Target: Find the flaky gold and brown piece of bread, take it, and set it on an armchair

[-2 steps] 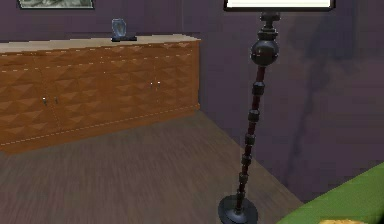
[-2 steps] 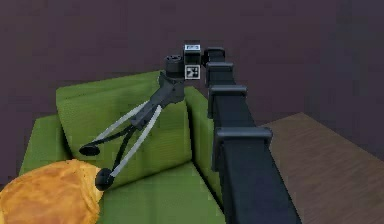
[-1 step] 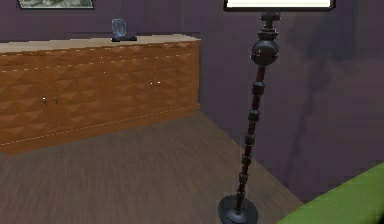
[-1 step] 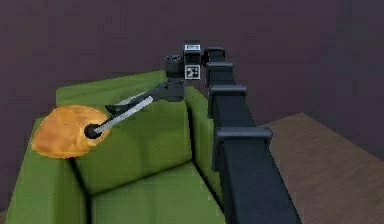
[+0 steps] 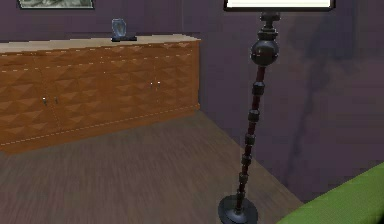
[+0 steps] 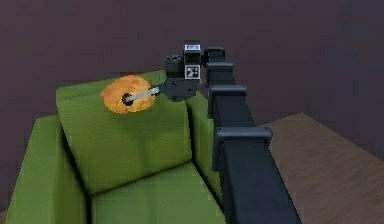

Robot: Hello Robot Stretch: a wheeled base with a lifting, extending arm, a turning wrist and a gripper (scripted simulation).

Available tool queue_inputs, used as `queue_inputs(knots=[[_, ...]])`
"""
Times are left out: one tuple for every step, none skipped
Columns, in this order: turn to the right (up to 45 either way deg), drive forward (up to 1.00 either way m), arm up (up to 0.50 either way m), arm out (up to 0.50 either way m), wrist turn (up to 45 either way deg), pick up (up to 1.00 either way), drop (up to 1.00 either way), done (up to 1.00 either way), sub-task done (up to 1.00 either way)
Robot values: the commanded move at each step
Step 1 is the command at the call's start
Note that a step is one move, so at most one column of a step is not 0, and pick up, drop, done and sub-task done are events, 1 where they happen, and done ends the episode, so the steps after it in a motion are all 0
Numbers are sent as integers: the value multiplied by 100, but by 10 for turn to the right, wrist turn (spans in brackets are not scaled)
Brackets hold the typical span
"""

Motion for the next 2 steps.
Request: queue_inputs(knots=[[0,0,0,0,150,0,0,0,0],[0,0,-40,0,0,0,0,0,0]])
